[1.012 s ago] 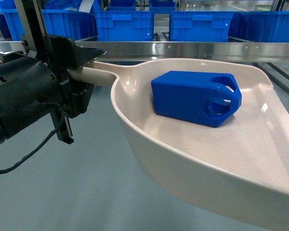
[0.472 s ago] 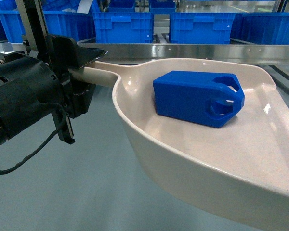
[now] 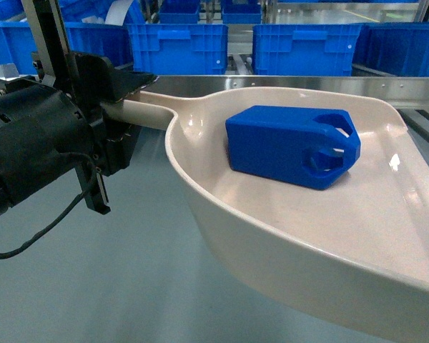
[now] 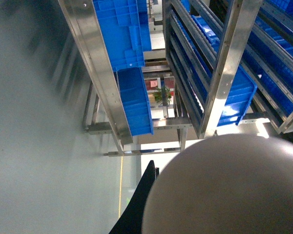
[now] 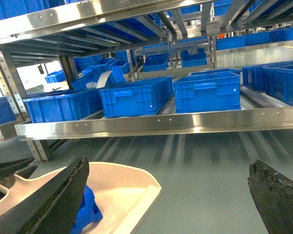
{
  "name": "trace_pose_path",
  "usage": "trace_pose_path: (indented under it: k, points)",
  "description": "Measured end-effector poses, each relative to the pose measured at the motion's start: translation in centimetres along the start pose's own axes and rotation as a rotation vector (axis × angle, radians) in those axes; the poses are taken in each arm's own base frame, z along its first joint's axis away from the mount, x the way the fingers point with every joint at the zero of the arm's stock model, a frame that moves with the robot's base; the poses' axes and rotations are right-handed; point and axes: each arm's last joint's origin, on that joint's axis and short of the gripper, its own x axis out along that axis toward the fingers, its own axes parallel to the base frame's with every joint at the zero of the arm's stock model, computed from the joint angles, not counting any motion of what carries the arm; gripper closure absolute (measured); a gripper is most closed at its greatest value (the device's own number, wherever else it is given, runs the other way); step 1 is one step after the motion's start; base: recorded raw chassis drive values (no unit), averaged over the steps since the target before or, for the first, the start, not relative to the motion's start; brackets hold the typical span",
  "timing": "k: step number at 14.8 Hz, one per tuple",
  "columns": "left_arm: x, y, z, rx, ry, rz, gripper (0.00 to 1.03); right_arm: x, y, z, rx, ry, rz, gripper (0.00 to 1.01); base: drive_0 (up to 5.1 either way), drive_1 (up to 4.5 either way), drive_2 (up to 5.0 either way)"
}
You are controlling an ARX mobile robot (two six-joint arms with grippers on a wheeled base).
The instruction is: Place part in tray to right shelf
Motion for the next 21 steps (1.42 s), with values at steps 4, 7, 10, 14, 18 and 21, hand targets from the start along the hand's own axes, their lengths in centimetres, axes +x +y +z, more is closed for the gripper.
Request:
trace_pose_path:
  k: [4,7,10,14,18,21]
  points:
    - [-0.01,0.03,0.12,0.002,-0.007,0.002,0.91,0.0,0.0,-0.01,0.0,0.001,0.001,0.03,2.6,2.28,-5.1]
    - [0.0,0.02,0.06,0.0,-0.002,0.001,0.91,0.0,0.01,0.01,0.0,-0.001,0.001,0.03,2.8,2.1,-5.0]
    - [0.0,0.03,0.06,0.0,-0.002,0.003,0.91,0.0,0.01,0.03,0.0,-0.003,0.001,0.03,2.8,2.14,-5.0]
    - [0.01,-0.03,-0.13,-0.002,0.007,-0.003,0.91,0.0,0.0,0.0,0.0,0.0,-0.001,0.03,0.3,4.49,-4.0]
    - [0.0,-0.01,-0.05,0.001,0.001,-0.001,0.91,0.0,0.01,0.01,0.0,-0.001,0.001,0.03,0.2,4.49,-4.2]
    - [0.01,-0.06,-0.04,-0.001,0.0,-0.005,0.91,0.0,0.0,0.03,0.0,-0.003,0.0,0.03,0.1,4.42,-4.2]
